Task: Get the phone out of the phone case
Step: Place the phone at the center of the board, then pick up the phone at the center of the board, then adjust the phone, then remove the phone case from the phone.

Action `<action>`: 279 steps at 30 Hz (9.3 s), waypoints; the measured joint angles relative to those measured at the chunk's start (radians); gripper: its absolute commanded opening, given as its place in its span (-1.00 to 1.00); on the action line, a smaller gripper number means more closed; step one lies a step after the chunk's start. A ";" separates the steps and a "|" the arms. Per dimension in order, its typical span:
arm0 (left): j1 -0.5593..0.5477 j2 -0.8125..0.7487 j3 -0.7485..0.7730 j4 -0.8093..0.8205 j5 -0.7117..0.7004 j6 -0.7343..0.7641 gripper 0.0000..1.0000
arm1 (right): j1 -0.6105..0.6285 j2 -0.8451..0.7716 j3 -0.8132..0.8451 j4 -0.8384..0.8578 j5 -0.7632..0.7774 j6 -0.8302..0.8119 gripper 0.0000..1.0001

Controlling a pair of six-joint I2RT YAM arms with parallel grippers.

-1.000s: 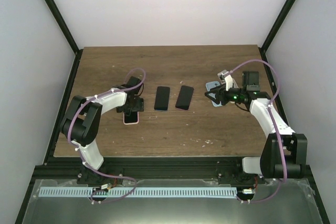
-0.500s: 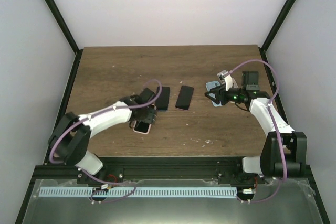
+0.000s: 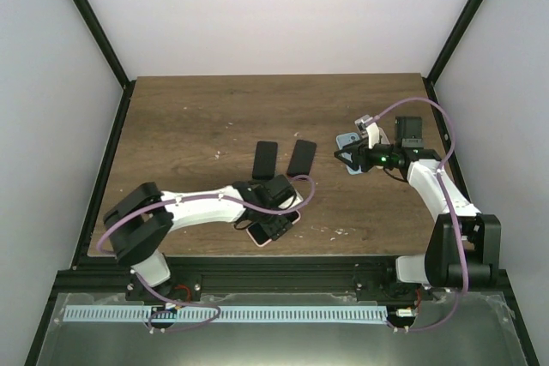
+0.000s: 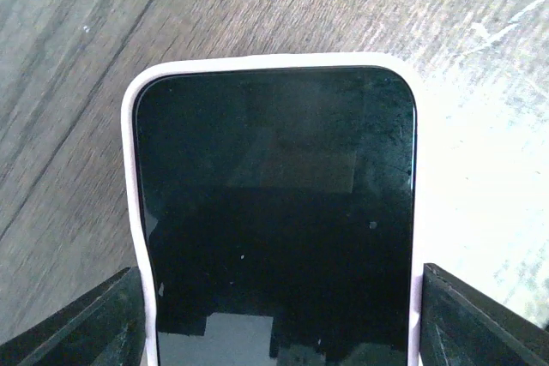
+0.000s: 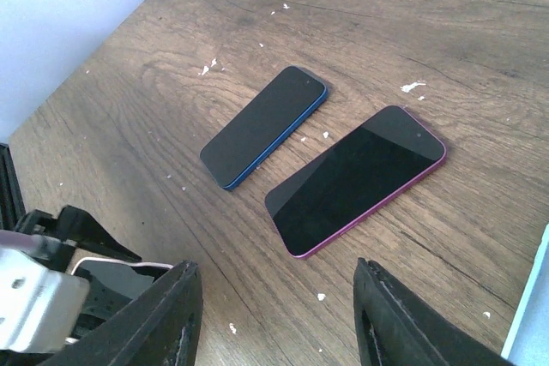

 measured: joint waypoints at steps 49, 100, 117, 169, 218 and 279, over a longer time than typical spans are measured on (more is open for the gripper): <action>0.542 -0.669 -0.163 -0.152 -0.217 -0.172 0.99 | 0.961 0.466 0.284 -0.361 0.719 -0.842 1.00; 0.249 -0.553 -0.452 0.741 0.127 -0.753 0.29 | 0.577 0.012 0.016 -0.085 0.560 -0.108 -0.03; 0.173 -0.291 -0.301 0.873 0.060 -0.823 -0.21 | 0.571 -0.021 0.014 -0.063 0.558 -0.036 -0.03; 0.316 -0.697 -0.106 0.215 0.644 -0.227 -1.00 | 0.566 -0.261 0.091 -0.342 0.039 -0.294 0.43; 0.385 -0.718 -0.193 0.296 0.911 -0.148 -1.00 | 0.761 -0.231 0.040 -0.378 0.099 -0.566 -0.37; 0.449 -0.610 -0.196 0.320 1.012 -0.193 -1.00 | 0.681 -0.037 0.002 -0.167 0.005 -0.255 0.01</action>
